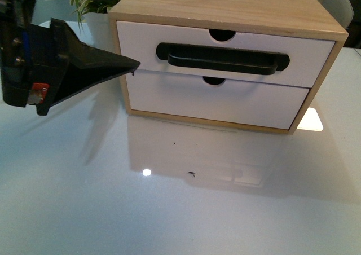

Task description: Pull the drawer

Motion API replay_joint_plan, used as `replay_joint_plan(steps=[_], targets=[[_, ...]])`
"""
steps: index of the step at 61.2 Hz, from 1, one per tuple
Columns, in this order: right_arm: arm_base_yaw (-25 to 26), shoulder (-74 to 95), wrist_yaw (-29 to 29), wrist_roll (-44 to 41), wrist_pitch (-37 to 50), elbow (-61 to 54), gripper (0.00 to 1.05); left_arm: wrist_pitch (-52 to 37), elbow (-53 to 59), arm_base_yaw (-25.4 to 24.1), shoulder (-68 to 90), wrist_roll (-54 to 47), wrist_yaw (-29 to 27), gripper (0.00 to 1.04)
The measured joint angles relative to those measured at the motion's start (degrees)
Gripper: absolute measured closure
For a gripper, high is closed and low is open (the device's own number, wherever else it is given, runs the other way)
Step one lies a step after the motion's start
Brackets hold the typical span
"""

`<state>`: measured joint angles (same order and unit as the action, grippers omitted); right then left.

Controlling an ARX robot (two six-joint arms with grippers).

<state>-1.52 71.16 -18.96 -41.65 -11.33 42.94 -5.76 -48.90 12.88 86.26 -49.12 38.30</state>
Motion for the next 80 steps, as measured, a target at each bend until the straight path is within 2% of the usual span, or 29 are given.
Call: replay_joint_plan(steps=[11, 25, 54, 80], targets=[[-2.4, 3.8, -0.8, -3.2, 0.8, 2.0, 0.09, 7.4, -5.4, 2.8, 5.4, -6.4, -0.6, 0.07], [-4.5, 7.9, -2.5, -5.3, 1.2, 5.0, 0.09, 9.5, -10.6, 5.2, 10.8, -8.3, -0.9, 0.07], [-6.3, 14.6, -5.9, -7.7, 0.9, 10.0, 0.09, 10.3, -18.1, 8.4, 19.8, -12.2, -5.3, 0.07], [-6.4, 16.9, -8.7, -7.5, -0.1, 12.4, 0.09, 8.1, -22.5, 8.8, 26.1, -13.2, -6.9, 0.07]])
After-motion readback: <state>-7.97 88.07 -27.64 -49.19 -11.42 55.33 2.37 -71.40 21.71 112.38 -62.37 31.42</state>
